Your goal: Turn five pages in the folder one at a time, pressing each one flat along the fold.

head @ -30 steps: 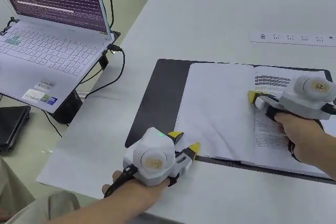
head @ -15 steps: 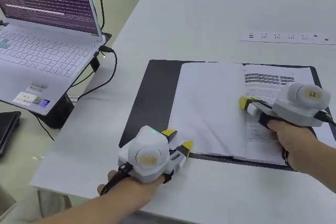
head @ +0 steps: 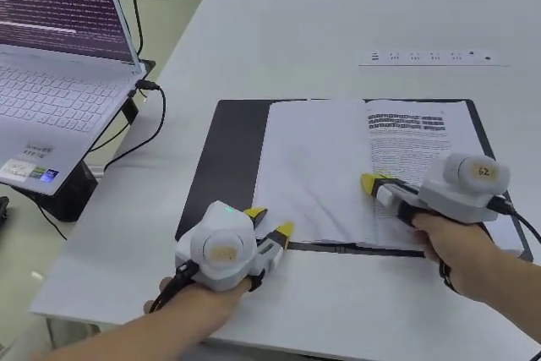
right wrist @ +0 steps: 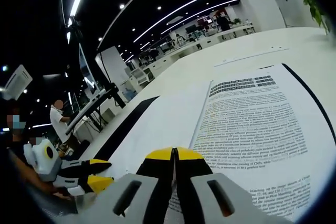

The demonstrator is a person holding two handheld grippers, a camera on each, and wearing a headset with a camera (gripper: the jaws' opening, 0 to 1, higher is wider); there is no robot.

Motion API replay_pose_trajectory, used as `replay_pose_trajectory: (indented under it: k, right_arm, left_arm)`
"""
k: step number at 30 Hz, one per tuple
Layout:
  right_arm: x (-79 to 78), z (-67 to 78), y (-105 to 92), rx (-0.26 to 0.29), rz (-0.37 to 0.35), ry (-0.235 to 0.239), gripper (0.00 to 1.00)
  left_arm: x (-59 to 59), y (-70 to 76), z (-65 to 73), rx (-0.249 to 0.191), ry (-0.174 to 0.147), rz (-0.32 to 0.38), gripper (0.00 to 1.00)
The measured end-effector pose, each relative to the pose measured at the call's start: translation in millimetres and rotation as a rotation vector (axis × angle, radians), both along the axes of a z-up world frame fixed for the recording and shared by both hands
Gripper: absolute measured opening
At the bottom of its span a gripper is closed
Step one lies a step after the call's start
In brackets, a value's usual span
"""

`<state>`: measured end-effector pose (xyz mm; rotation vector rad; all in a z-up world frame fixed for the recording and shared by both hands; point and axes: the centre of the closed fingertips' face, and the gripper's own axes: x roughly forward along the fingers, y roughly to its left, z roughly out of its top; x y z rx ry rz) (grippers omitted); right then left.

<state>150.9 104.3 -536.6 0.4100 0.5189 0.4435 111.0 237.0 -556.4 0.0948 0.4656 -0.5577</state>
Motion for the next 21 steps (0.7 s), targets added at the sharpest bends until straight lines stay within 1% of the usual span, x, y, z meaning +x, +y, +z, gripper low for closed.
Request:
replay_pose_trajectory:
  k: [1,2,3,8,16,21]
  right_arm:
    - [-6.5,-0.9,3.4,0.005,0.022,0.008,0.00]
    - [-10.2,-1.2,4.2,-0.002,0.029,0.005,0.00]
    - [-11.6,-2.6,4.1,0.002,0.037,0.008,0.00]
    - [-22.6,-5.9,0.3,0.029,0.040,0.034,0.00]
    - [-43.7,-10.1,1.3,0.049,0.061,0.060,0.00]
    - [-59.0,-11.6,2.4,0.087,0.069,0.097,0.00]
  left_arm:
    - [-0.1,0.0,0.0,0.000,0.000,0.000,0.26]
    - [-0.1,-0.1,0.0,0.000,0.001,0.000,0.26]
    - [-0.1,-0.1,0.0,0.000,0.001,0.000,0.26]
    - [-0.4,-0.4,0.3,0.003,0.002,-0.001,0.26]
    - [-0.4,-0.2,0.5,0.003,-0.002,-0.002,0.26]
    - [-0.5,-0.2,0.5,0.002,-0.001,-0.001,0.26]
